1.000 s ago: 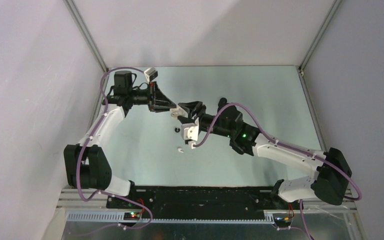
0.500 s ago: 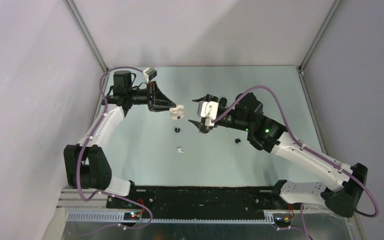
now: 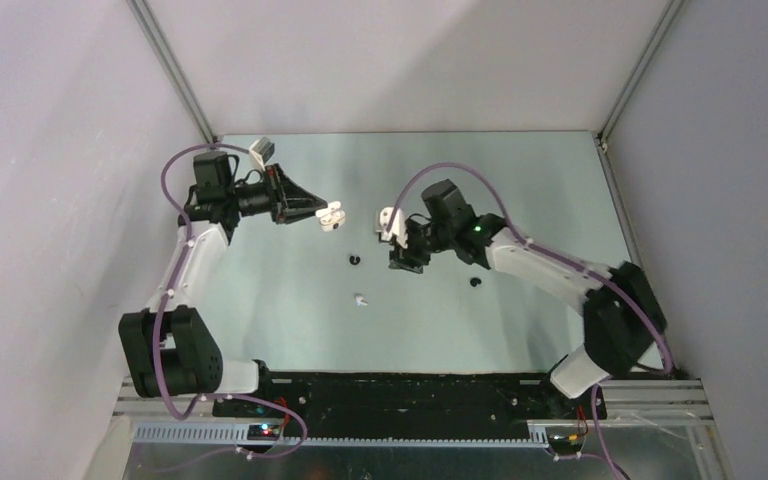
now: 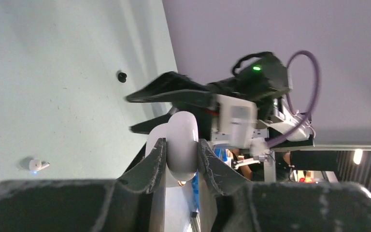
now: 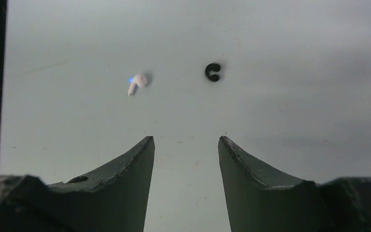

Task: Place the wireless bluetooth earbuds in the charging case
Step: Pick up the earbud from the center of the board.

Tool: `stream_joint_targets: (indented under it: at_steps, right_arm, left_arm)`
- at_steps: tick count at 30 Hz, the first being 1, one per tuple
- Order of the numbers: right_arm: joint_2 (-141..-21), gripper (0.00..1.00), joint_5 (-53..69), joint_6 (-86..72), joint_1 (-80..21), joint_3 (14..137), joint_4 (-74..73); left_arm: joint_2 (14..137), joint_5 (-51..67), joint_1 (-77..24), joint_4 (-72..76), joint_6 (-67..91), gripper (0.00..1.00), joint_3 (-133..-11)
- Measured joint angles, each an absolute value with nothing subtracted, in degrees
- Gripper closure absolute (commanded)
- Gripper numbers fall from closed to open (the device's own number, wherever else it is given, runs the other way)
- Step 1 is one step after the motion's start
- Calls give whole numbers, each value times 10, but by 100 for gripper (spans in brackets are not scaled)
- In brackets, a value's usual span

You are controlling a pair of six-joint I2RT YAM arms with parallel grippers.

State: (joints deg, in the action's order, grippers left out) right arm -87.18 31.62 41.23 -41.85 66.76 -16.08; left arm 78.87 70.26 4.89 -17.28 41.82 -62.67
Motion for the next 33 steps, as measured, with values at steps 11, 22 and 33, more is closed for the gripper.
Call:
stream_joint_targets:
  at_steps: [11, 22, 33]
  right_arm:
    - [-1070, 45, 339, 543, -461, 722, -174]
    - [-1140, 44, 313, 610, -504, 759, -177]
    - [-1155, 44, 288, 627, -522, 764, -162]
  left_arm:
    - [754, 677, 84, -172, 416, 100, -615]
    - [744, 667, 87, -172, 416, 100, -606]
    - [740, 661, 88, -172, 416, 100, -605]
